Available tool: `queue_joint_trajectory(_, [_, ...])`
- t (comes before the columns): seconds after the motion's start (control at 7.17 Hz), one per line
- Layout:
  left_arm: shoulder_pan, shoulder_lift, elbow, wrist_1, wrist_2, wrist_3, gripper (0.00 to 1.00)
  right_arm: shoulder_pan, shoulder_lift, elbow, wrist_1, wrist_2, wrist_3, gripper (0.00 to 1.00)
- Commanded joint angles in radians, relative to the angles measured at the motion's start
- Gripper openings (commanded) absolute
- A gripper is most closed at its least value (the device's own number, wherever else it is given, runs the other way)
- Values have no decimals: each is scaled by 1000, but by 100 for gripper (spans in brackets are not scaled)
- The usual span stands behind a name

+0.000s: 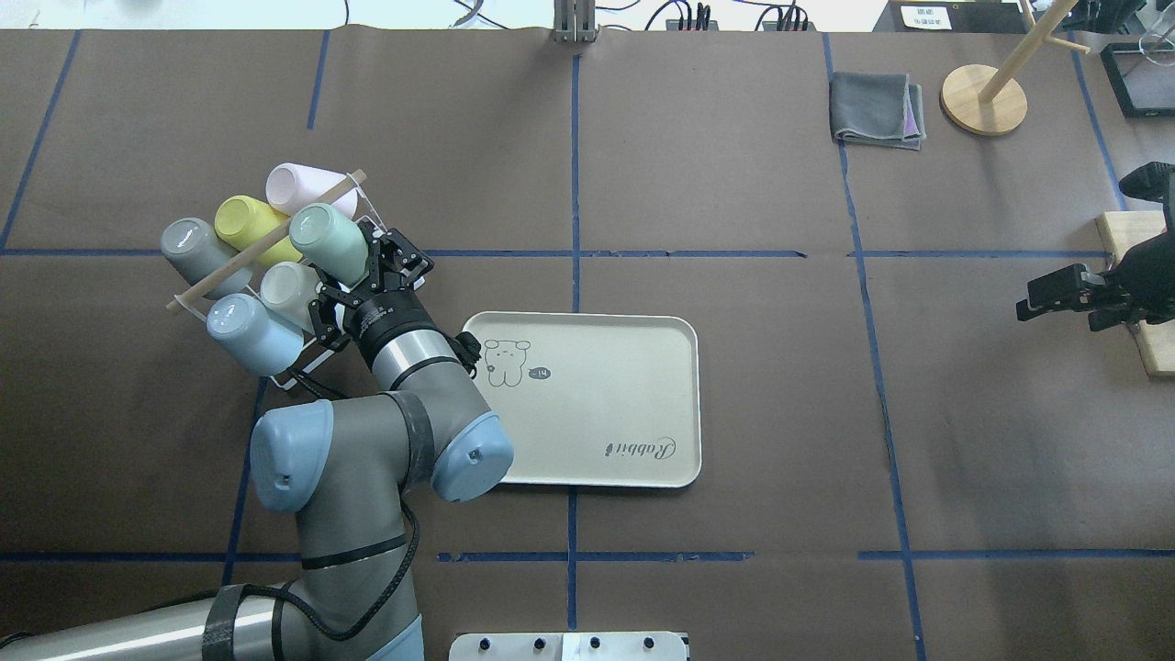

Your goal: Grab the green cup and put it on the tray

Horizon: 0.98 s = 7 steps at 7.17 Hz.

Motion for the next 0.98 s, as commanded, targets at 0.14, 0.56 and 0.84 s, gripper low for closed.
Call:
queue_joint_trajectory(0.14, [4, 13, -194, -22, -13, -26, 59, -2, 2, -1, 0, 0, 0, 100])
queue_joint_trajectory(0.56, [6, 18, -244, -375, -234, -480, 58, -2, 0, -3, 0, 0, 0, 100])
queue_joint_trajectory(0.84, [12, 19, -204, -677, -279, -793, 58, -2, 0, -1, 0, 0, 2, 100])
